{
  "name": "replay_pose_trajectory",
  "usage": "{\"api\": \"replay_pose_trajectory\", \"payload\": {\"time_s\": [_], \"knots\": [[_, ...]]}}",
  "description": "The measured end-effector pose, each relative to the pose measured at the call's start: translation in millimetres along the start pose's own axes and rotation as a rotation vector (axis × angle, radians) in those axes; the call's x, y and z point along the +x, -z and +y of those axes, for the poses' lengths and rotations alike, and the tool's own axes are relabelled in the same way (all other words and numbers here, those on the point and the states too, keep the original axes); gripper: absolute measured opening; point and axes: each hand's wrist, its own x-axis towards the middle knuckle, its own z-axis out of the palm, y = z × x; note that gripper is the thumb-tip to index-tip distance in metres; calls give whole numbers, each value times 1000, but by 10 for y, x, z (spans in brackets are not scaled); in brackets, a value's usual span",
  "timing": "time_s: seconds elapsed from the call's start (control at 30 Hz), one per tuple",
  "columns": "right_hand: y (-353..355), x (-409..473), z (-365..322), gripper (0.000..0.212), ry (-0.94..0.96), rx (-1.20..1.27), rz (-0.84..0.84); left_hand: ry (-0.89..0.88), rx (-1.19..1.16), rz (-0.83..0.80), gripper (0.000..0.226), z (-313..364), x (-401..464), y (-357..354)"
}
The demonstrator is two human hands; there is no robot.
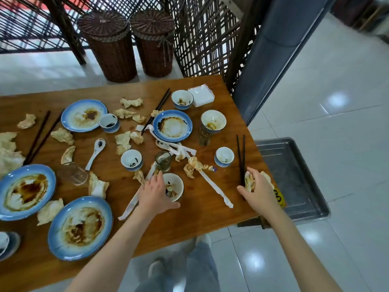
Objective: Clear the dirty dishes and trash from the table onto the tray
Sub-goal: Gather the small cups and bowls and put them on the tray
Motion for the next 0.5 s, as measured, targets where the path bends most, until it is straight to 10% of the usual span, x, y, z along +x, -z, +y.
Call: {"api": "replay_pose_trajectory", "payload": {"time_s": [0.5], "knots": [[140, 1054, -217, 66, 157, -75, -182, 153, -72, 155, 116, 112, -37, -134]]}}
